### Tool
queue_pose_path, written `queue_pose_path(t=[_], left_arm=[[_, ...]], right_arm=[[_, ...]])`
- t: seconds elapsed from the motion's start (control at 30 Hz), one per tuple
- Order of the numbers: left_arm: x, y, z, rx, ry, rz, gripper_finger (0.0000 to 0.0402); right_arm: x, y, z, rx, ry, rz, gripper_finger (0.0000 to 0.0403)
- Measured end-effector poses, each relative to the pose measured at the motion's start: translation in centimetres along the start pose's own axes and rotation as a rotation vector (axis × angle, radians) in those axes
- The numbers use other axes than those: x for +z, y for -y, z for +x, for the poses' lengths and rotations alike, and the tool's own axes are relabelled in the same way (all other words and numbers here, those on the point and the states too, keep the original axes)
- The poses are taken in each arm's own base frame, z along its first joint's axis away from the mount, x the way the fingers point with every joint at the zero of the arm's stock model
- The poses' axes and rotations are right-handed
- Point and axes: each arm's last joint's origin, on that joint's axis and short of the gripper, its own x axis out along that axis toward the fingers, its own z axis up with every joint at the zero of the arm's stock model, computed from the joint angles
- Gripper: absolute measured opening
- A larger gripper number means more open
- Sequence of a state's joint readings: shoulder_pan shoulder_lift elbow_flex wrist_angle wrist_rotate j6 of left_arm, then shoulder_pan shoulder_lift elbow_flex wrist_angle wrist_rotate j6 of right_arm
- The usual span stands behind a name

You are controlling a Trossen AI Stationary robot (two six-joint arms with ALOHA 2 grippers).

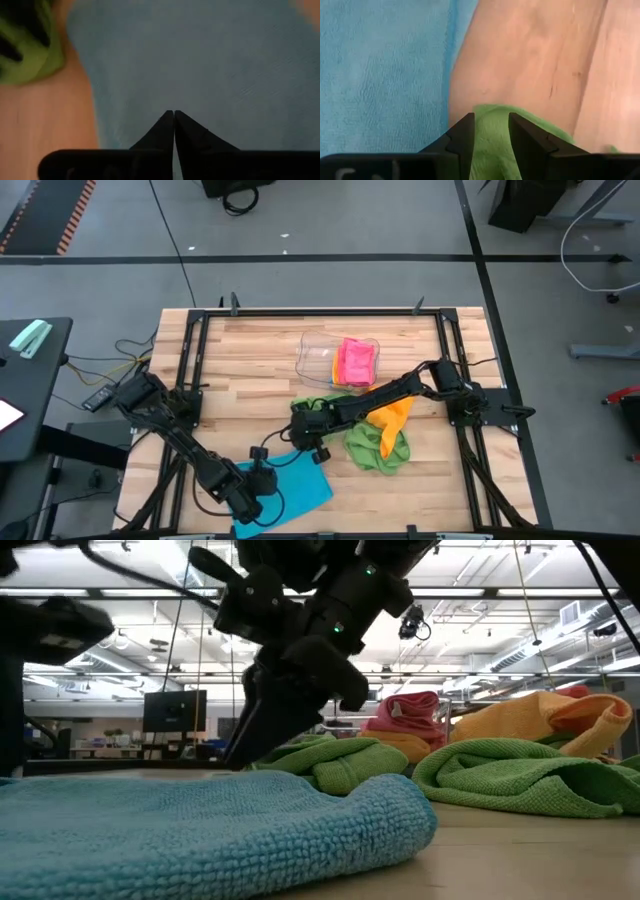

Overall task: Fold microfiber towels
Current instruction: Fold the blue microfiber cloth

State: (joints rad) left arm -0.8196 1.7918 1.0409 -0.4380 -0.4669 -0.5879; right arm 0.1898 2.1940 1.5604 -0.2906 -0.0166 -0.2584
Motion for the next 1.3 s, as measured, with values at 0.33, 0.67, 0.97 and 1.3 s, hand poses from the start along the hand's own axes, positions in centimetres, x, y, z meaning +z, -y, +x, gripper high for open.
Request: queue_pose_path(t=[0.33, 0.67, 0.97, 1.3], left_arm=[[0.6, 0.3, 0.9, -0.133, -0.042, -0.16, 0.0008], [-0.6, 0.8, 2.1, -0.094, -0.107, -0.205, 0.0014], [-0.5, 0.7, 2.2, -0.075, -0.096, -0.213, 0.0025], [-0.6, 0.6, 2.3, -0.067, -0.097, -0.213, 0.0008]], right_arm=[[0.5, -0.9, -0.1, 0.106, 0.053, -0.014, 0.0128], [-0.6, -0.7, 0.9, 0.07, 0.095, -0.002, 0.0128], [-1.6, -1.9, 1.4, 0.135, 0.071, -0.016, 0.0128], [-1.1, -4.0, 1.3, 0.227, 0.097, -0.015, 0.0128]])
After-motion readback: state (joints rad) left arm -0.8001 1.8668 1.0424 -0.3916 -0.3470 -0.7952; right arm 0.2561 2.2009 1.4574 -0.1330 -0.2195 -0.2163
